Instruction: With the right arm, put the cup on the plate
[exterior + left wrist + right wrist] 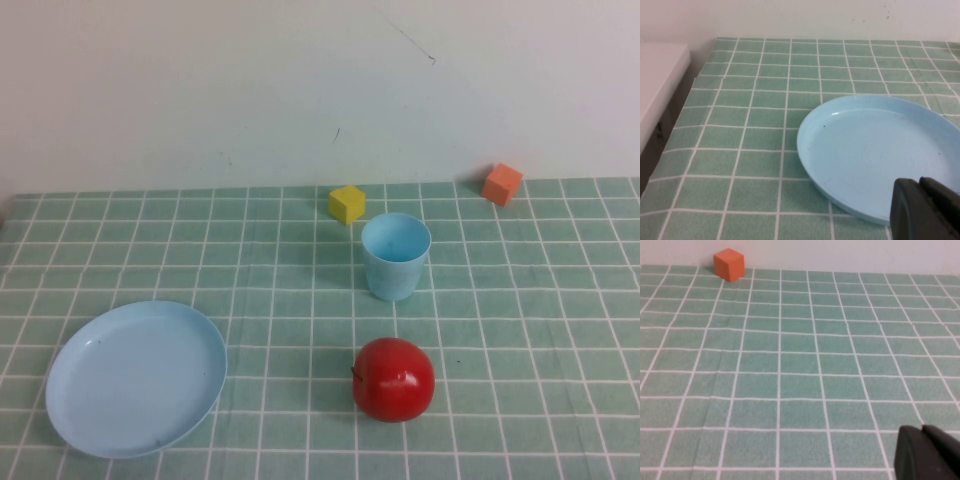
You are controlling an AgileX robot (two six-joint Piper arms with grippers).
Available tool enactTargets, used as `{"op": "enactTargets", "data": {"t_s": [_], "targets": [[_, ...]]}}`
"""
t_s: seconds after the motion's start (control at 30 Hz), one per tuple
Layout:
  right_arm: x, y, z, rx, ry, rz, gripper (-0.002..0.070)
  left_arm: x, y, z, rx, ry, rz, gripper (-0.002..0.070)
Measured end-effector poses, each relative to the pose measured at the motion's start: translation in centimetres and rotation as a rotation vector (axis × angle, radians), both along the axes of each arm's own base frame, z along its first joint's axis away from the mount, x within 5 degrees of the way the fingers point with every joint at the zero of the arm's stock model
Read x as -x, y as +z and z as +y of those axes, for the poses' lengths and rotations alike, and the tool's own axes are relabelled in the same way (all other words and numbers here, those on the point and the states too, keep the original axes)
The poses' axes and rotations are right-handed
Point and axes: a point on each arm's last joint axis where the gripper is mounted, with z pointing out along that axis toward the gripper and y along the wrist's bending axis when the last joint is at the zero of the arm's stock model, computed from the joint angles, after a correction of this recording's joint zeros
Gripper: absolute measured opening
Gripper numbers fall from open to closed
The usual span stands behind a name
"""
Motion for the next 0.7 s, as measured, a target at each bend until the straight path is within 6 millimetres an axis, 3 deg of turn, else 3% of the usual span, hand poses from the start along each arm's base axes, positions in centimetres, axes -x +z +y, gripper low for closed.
{"op": "enactTargets", "data": {"t_s": [0.37, 0.7], "targets": [[-0.1, 0.2, 0.0, 0.002, 0.003, -0.033, -0.0003, 0.0, 0.0, 0.0, 0.0, 0.0, 0.0, -0.0003], [-0.5, 4.1, 0.3, 0.075, 0.039, -0.454, -0.0003, 0.0, 0.0, 0.0, 0.0, 0.0, 0.0, -0.0003]]}}
